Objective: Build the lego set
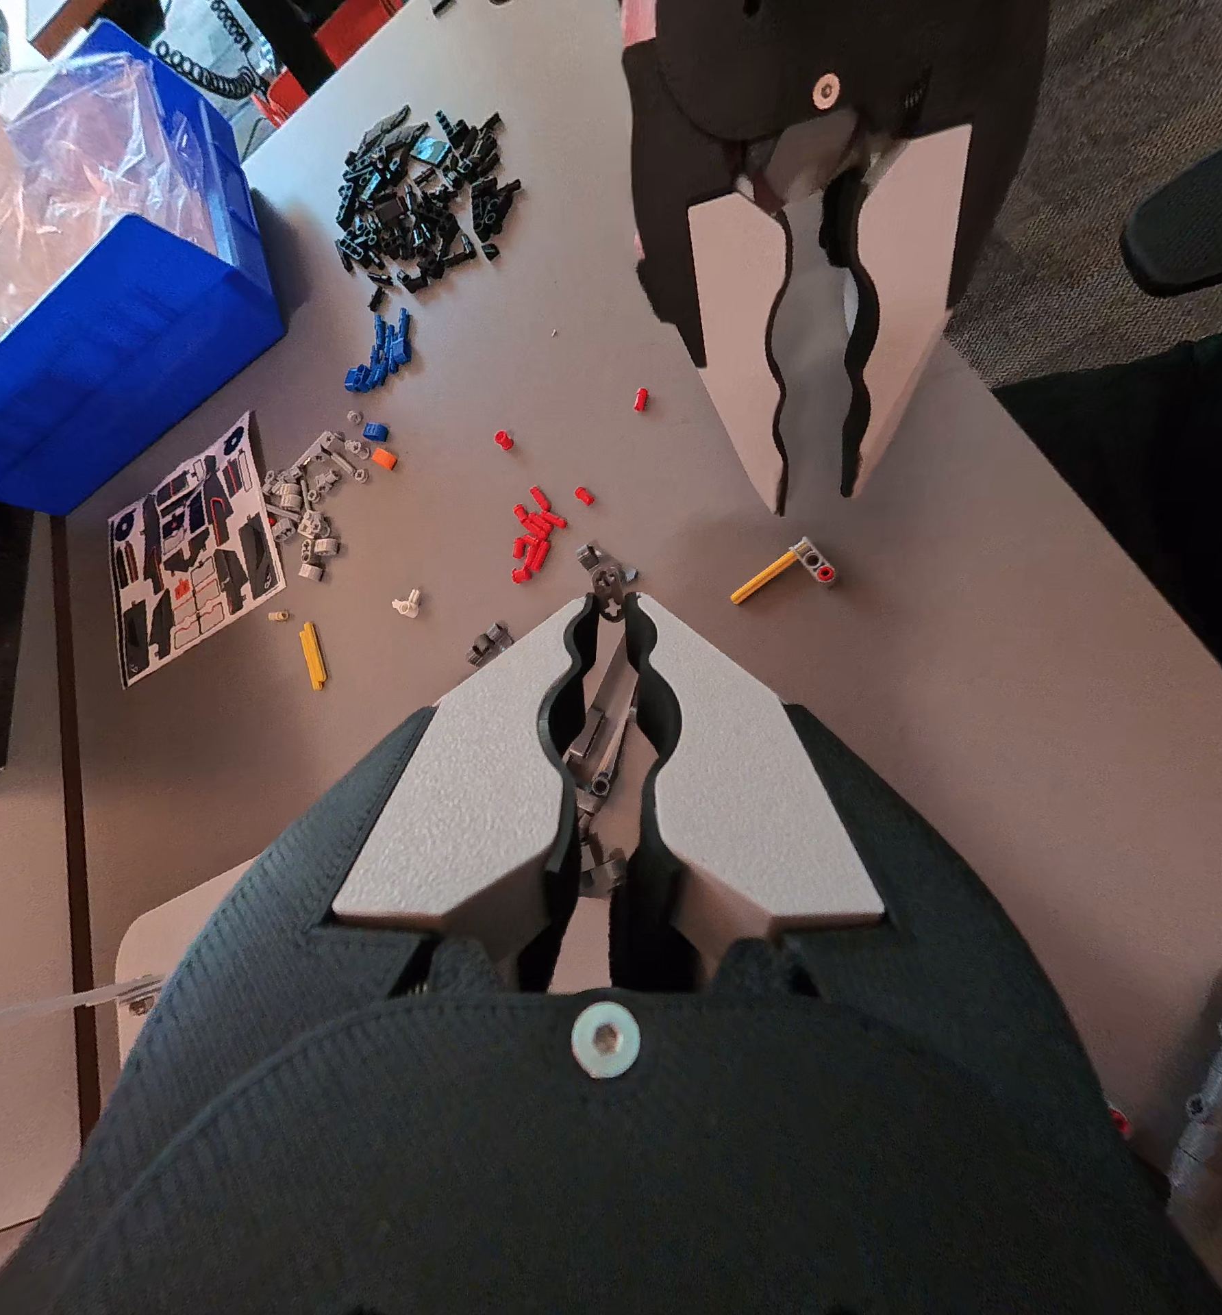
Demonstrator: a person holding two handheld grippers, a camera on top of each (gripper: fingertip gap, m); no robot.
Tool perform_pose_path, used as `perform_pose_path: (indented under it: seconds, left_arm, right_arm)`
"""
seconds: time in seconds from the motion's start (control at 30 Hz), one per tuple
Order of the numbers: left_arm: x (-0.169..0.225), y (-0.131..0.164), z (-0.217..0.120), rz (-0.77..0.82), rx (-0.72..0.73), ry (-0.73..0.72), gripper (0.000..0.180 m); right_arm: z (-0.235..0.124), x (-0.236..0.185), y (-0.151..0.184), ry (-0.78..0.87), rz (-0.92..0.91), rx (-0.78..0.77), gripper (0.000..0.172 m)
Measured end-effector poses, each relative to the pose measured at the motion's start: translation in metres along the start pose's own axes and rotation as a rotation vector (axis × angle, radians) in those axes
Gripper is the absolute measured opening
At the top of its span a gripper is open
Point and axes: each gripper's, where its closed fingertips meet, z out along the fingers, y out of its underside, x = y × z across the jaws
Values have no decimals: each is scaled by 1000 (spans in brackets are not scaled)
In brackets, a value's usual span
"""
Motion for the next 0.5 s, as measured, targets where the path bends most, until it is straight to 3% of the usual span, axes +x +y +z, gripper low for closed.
perform_pose_path:
  seconds: [0.37, 0.5]
  left_arm:
    - [2, -4, -4, 11, 5, -7, 6]
    - [1, -4, -5, 9, 7, -8, 6]
  right_arm:
    - [31, -9, -8, -49, -100, -69, 26]
    - [29, -15, -2, -109, -128, -94, 18]
